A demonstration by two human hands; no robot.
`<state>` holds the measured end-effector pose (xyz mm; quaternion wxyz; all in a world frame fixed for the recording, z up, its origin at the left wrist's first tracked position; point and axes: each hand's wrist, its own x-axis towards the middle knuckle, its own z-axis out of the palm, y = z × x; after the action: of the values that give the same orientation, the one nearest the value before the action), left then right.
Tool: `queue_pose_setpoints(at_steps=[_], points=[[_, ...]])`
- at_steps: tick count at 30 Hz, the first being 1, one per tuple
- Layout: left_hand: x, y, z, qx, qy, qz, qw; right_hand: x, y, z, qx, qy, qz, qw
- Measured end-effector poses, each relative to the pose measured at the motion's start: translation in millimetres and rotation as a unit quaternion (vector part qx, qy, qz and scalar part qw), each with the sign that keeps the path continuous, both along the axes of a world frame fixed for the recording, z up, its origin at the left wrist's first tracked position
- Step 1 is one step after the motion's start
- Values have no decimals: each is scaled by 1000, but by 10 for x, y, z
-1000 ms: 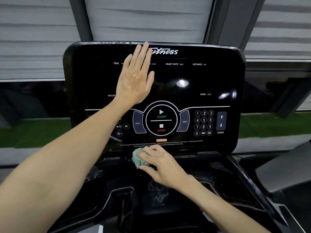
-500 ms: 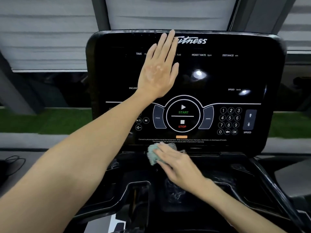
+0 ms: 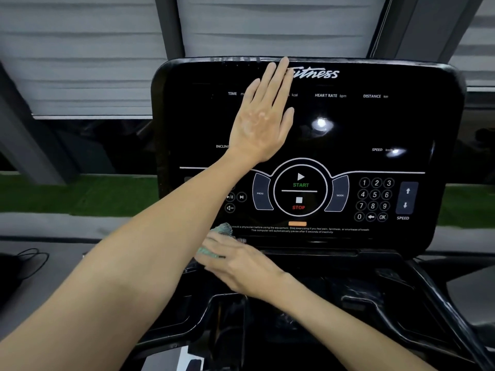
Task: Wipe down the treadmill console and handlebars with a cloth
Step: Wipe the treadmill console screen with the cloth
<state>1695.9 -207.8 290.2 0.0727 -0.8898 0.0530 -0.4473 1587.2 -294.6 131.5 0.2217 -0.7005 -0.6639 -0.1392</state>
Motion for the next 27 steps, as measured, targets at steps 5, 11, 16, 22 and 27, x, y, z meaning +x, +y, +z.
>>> queue_pose_setpoints(at_steps=[5,11,16,22,27], points=[[8,-8,-13,0,-1,4,1000,70,-481,71,12,55,-37,998],[7,-11,-20,0,-5,5,1000,31,-342,20,-6,114,-65,991],[7,-4,-10,0,-3,9,1000,-97,229,8,-3,45,-8,999],[2,12,-3,1,-6,-1,1000,-105,198,-91,-4,-19,-9,1000],[0,0,-3,-1,-3,0,1000,67,-506,-88,8,-43,-46,998]])
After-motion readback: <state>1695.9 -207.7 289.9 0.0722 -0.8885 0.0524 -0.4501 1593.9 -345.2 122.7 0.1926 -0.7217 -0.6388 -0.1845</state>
